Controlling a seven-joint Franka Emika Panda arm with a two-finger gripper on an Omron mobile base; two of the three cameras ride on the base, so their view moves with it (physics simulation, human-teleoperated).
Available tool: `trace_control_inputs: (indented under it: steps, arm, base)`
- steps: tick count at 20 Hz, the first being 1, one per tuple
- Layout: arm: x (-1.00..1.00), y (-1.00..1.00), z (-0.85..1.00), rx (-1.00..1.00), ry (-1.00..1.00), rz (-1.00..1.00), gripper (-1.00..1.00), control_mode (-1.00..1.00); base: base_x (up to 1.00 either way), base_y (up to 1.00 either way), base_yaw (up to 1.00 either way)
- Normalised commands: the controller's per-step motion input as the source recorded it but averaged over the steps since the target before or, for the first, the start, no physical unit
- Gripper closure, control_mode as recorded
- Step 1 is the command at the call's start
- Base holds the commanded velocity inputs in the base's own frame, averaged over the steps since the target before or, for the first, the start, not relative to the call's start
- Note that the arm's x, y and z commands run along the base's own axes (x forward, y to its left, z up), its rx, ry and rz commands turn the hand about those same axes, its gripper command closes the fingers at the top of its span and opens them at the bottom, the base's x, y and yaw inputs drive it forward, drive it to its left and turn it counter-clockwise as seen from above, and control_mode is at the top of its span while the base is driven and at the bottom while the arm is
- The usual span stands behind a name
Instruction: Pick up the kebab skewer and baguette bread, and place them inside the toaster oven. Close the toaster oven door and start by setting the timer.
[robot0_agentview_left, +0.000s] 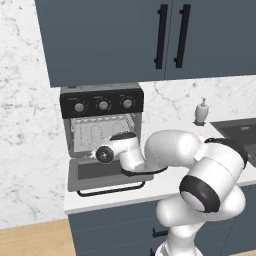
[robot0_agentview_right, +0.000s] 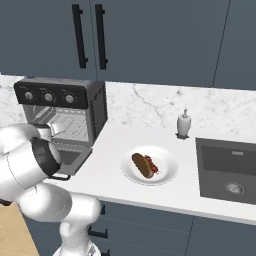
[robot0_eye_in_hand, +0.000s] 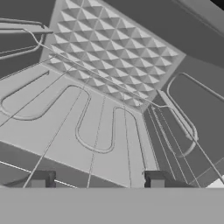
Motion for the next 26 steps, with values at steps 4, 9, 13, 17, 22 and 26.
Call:
trace_control_inputs:
  steps: [4, 9, 13, 17, 22, 26]
  arm:
    - [-0.44, -0.04, 0.49, 0.13, 0.14, -0.04, 1.0, -1.0]
    - [-0.55, -0.06, 0.36, 0.12, 0.16, -0.05, 1.0, -1.0]
    - [-0.47, -0.09, 0.35, 0.11, 0.12, -0.05, 1.0, -1.0]
    - [-0.16, -0.22, 0.42, 0.1, 0.11, -0.06, 1.0, -1.0]
    - [-0.27, -0.21, 0.48, 0.09, 0.09, -0.05, 1.0, -1.0]
    - [-0.53, -0.07, 0.62, 0.09, 0.06, -0.05, 1.0, -1.0]
  base:
    - [0.0, 0.0, 0.0]
    - [0.0, 0.0, 0.0]
    - [0.0, 0.0, 0.0]
    - [0.0, 0.0, 0.0]
    - [0.0, 0.0, 0.0]
    - [0.0, 0.0, 0.0]
